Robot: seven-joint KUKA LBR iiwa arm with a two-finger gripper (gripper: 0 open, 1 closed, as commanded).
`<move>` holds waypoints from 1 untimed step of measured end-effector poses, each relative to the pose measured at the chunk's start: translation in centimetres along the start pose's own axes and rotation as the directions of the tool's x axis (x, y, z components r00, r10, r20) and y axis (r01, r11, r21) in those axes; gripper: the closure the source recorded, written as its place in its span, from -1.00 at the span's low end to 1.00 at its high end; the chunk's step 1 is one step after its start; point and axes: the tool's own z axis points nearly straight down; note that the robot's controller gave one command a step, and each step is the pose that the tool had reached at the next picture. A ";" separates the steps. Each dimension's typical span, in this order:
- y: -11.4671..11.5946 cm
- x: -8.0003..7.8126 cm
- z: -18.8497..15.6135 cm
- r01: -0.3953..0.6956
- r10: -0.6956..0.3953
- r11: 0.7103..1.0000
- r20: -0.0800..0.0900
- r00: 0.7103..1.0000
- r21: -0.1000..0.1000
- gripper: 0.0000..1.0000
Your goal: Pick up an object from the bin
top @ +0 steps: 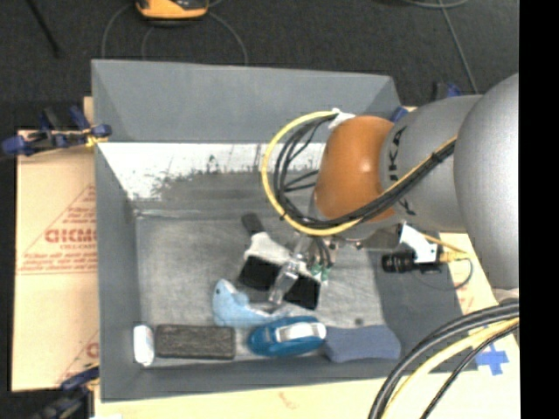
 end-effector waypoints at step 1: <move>0.0 0.0 -2.2 0.000 0.000 1.000 0.004 1.000 -0.002 1.00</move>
Offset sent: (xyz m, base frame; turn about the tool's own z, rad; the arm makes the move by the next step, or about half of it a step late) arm -0.0001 0.0001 0.0287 0.0000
